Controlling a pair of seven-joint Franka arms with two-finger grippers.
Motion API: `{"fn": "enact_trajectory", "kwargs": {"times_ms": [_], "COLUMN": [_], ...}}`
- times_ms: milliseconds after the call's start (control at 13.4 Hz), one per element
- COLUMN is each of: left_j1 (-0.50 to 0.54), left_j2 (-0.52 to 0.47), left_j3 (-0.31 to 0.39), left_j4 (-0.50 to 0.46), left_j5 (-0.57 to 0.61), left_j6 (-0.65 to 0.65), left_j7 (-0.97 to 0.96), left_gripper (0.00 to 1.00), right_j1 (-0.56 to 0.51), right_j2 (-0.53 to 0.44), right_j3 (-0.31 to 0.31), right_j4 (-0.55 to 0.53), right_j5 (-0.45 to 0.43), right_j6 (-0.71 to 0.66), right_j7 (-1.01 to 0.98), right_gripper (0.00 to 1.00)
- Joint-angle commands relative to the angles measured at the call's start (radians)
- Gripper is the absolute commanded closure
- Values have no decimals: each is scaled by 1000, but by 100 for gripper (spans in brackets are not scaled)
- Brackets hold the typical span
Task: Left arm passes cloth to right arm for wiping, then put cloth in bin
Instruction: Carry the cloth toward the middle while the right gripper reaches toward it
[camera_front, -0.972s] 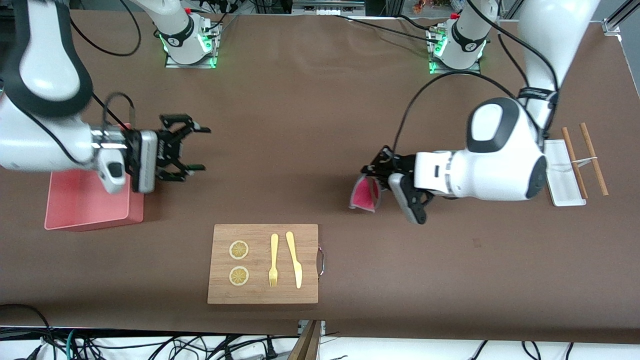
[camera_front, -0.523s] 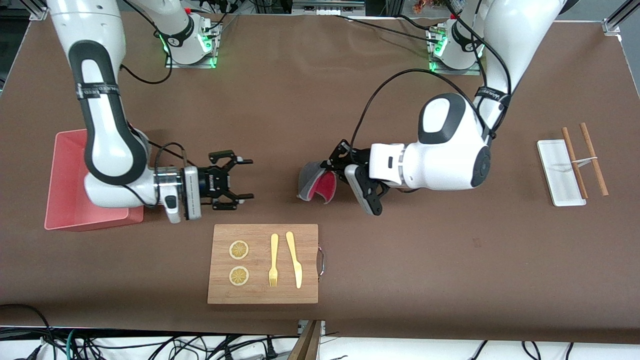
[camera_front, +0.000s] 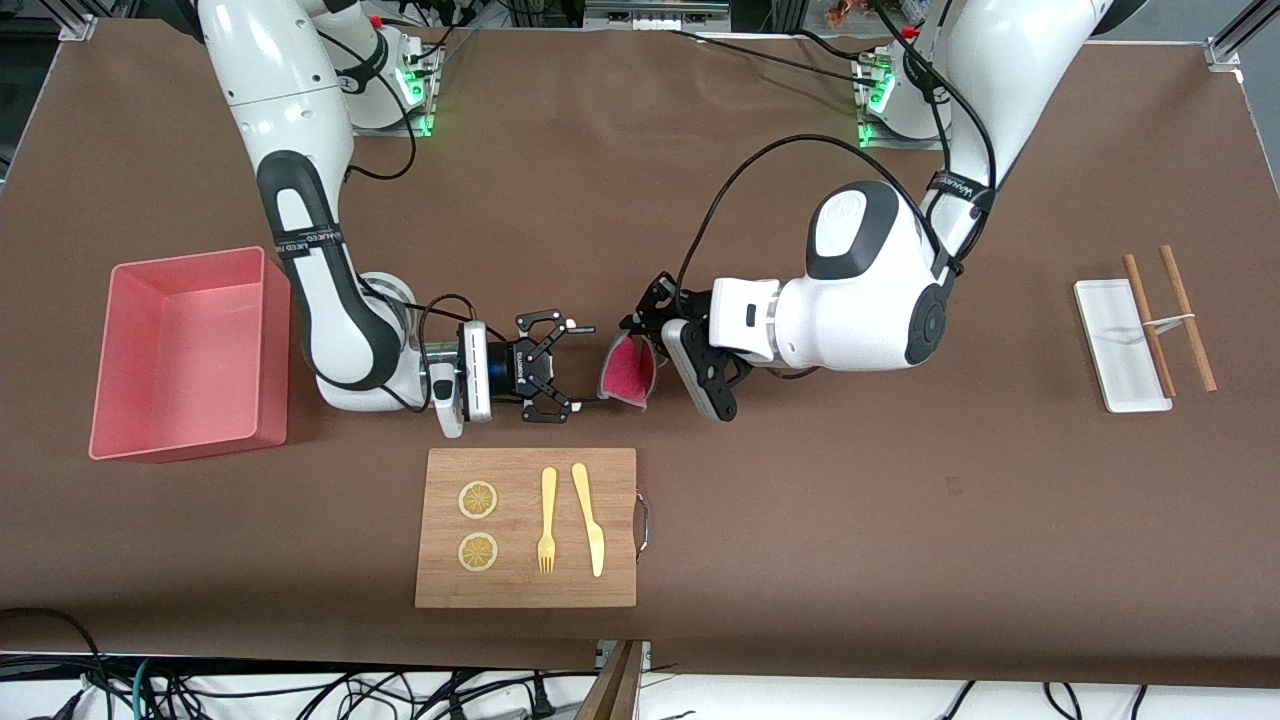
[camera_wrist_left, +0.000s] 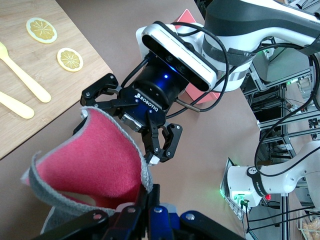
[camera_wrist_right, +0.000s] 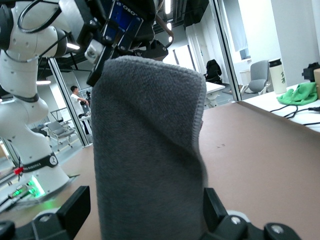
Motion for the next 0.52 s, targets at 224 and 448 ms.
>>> {"fn": "enact_trajectory", "kwargs": {"times_ms": [224,448], "left_j1": [-1,-27], "left_j2": [-5,-7], "left_j3": [6,6], "left_j4": [-8,-19], "left_j5": [-11,-14], "left_j6": [10,11], "left_j7": [72,83], "left_gripper": [98,99], "right_j1": [35,67], "right_j2": [16,34], "right_j3": [-2,-2], "right_j4": [-69,-72], "right_j5": [71,143], "right_j6": [-11,-11], "right_j7": [-213,-245], "right_gripper": [0,0]}}
